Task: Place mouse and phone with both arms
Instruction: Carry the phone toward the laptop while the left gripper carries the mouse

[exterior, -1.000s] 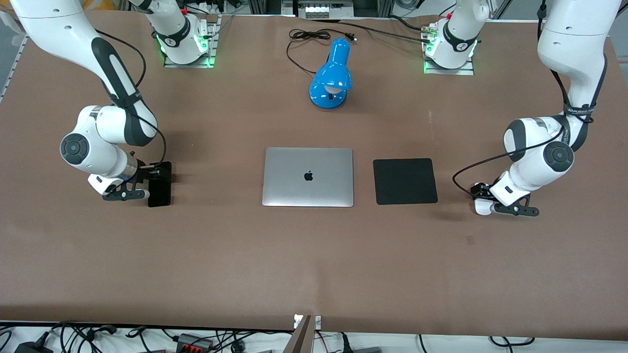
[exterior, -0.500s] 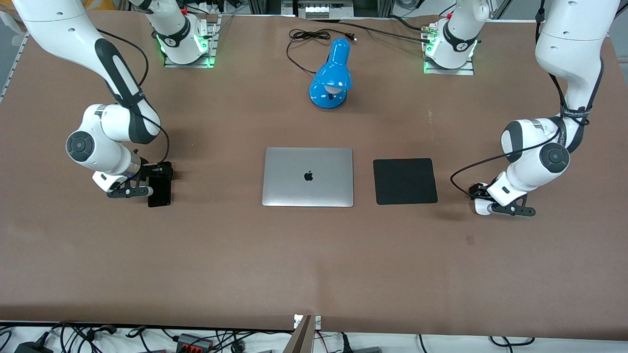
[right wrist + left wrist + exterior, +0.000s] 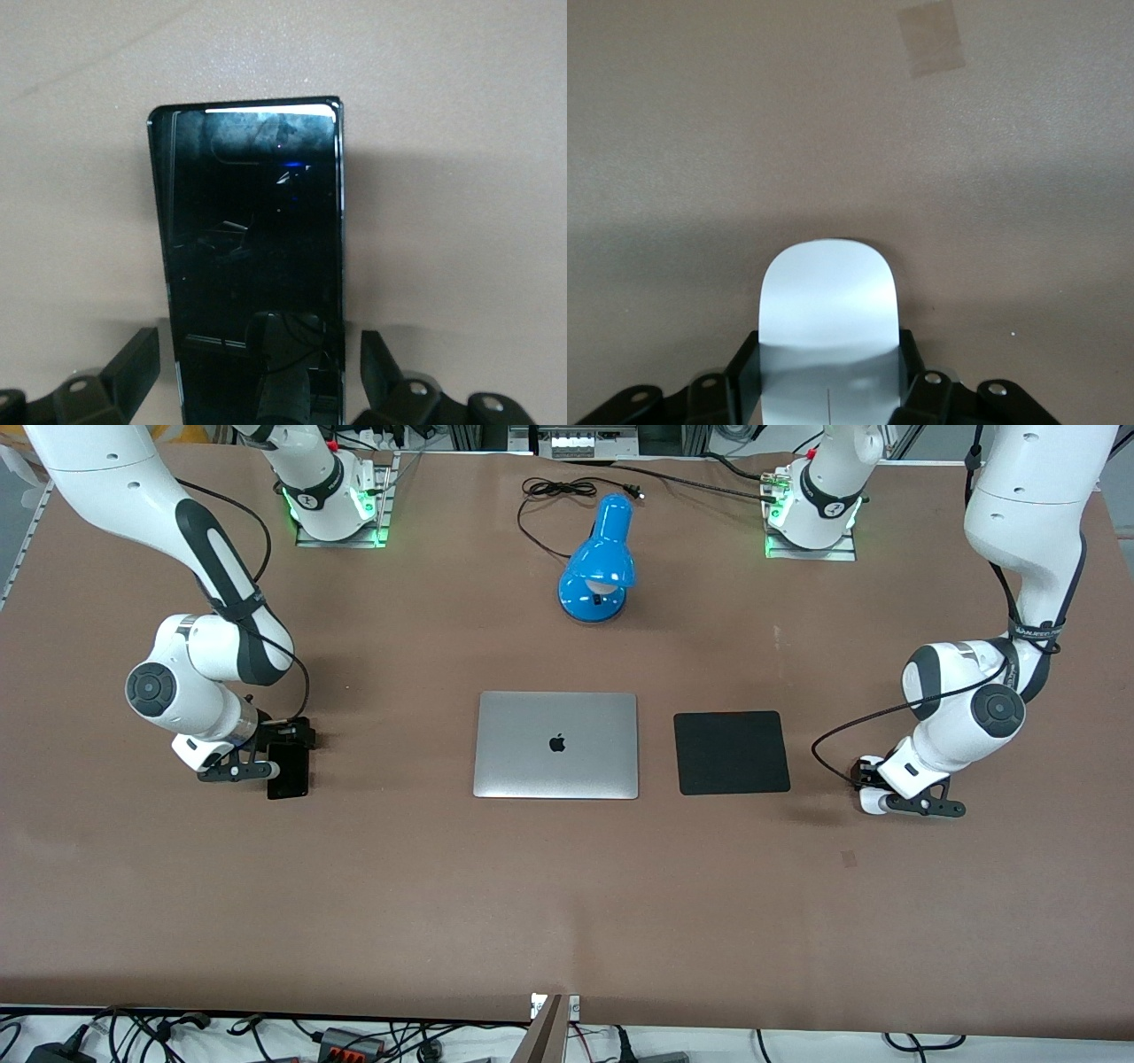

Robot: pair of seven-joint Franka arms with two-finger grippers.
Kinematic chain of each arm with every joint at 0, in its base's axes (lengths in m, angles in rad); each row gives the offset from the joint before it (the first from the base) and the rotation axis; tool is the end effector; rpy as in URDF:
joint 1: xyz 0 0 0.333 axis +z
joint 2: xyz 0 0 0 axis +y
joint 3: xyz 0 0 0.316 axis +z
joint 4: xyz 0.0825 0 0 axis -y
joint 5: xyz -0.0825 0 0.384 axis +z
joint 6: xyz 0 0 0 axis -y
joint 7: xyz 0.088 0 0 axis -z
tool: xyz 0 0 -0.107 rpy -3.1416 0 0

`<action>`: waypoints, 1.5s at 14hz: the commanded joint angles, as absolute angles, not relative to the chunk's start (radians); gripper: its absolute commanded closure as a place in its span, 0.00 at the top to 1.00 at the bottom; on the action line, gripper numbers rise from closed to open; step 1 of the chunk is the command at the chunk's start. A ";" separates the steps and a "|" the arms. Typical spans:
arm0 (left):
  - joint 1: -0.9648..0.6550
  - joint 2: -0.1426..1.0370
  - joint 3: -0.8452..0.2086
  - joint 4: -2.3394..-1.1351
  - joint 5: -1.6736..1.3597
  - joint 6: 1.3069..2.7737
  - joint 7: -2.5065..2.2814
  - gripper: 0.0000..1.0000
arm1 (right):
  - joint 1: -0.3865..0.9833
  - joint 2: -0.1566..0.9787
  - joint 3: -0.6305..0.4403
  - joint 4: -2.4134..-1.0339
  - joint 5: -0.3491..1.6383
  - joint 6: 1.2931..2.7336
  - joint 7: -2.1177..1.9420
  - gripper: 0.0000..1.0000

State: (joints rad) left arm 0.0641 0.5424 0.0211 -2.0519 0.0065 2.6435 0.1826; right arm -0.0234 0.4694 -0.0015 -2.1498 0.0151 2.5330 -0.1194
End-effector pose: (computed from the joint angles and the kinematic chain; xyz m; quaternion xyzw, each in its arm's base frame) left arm 0.5951 0.0506 0.1736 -0.9983 0.0531 -0.0235 0.0103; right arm 0.5579 -0.0141 0.1717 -0.9982 -0.0409 0.0427 0.0068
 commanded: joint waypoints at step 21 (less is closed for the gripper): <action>-0.047 0.451 -0.181 -1.825 0.023 2.092 -0.230 0.47 | 0.296 0.601 0.003 -1.896 0.031 2.503 0.236 0.28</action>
State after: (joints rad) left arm -0.0143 0.4537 -0.1694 -1.7665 0.0064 2.0283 -0.1433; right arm 0.2648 0.5468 0.0129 -1.9629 0.0175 2.5218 0.2078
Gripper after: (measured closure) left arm 0.379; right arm 0.203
